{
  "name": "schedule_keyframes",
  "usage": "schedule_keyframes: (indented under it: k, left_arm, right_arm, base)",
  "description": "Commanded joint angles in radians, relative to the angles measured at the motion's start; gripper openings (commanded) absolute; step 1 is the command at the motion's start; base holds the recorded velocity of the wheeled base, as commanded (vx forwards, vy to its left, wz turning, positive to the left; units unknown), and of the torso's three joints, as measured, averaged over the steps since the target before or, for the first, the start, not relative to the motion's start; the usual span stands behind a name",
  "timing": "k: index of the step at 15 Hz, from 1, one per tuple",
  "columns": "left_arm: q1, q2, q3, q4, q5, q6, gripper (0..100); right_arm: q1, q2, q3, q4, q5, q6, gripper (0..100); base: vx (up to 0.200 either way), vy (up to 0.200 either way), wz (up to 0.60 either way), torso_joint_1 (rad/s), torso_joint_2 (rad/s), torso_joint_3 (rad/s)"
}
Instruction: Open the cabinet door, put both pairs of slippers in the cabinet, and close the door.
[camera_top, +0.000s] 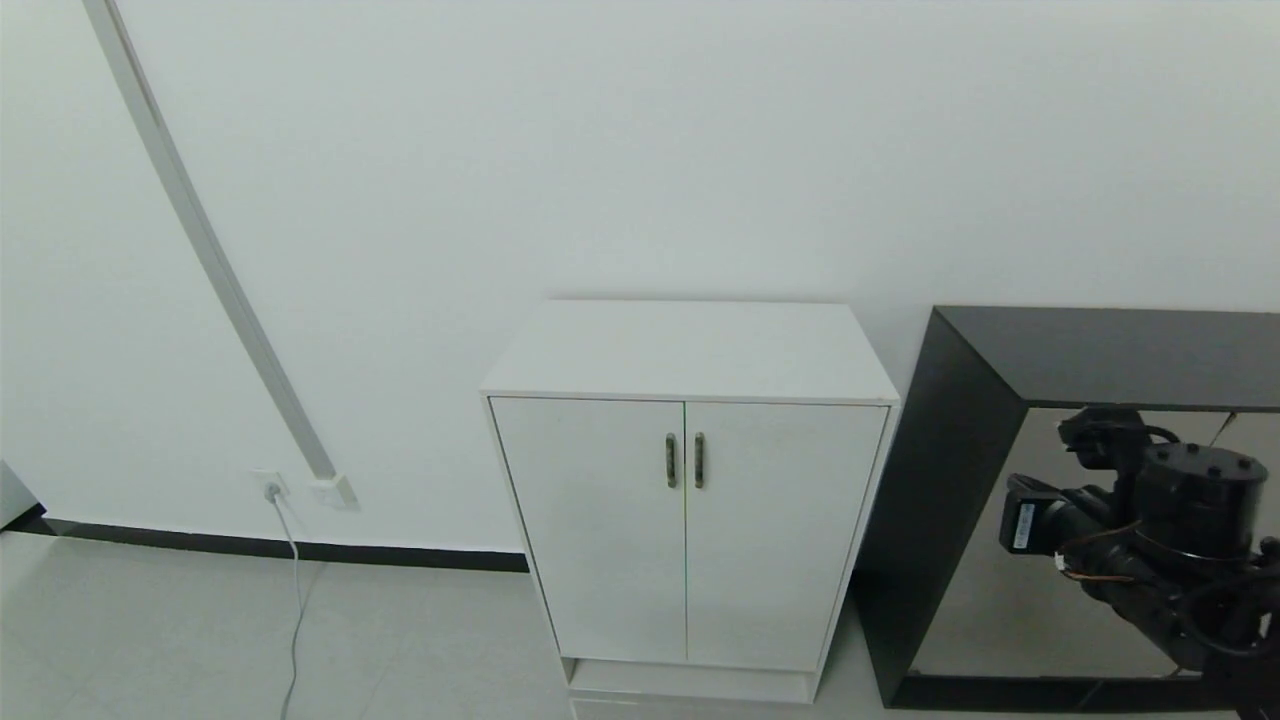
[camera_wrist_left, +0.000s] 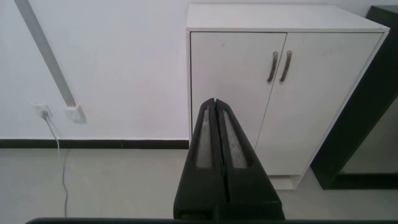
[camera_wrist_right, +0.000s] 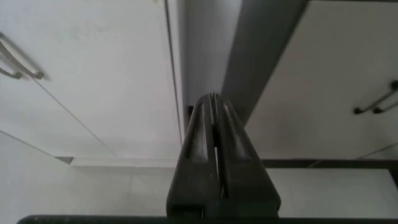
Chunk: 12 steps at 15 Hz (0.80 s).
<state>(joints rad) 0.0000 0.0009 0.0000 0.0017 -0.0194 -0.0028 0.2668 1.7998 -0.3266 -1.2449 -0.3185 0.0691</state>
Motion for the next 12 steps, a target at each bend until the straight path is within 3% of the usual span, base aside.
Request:
schedule_keyframes:
  k: [1,7,12]
  left_arm:
    - [-0.002,0.001,0.0,0.0,0.001,0.0,0]
    - [0.0,0.001,0.0,0.0,-0.001,0.0,0]
    - [0.0,0.001,0.0,0.0,-0.001,0.0,0]
  right_arm:
    - [-0.026,-0.16,0.083,0.005,-0.008,-0.005,0]
    - [-0.106,-0.369,0.23,0.007,-0.005,-0.068,0]
    - [-0.116,-0.474,0.313,0.013,-0.002,-0.071,0]
  base:
    - [0.0,0.0,0.0,0.0,0.0,0.0]
    - [0.0,0.0,0.0,0.0,0.0,0.0]
    - [0.0,0.0,0.0,0.0,0.0,0.0]
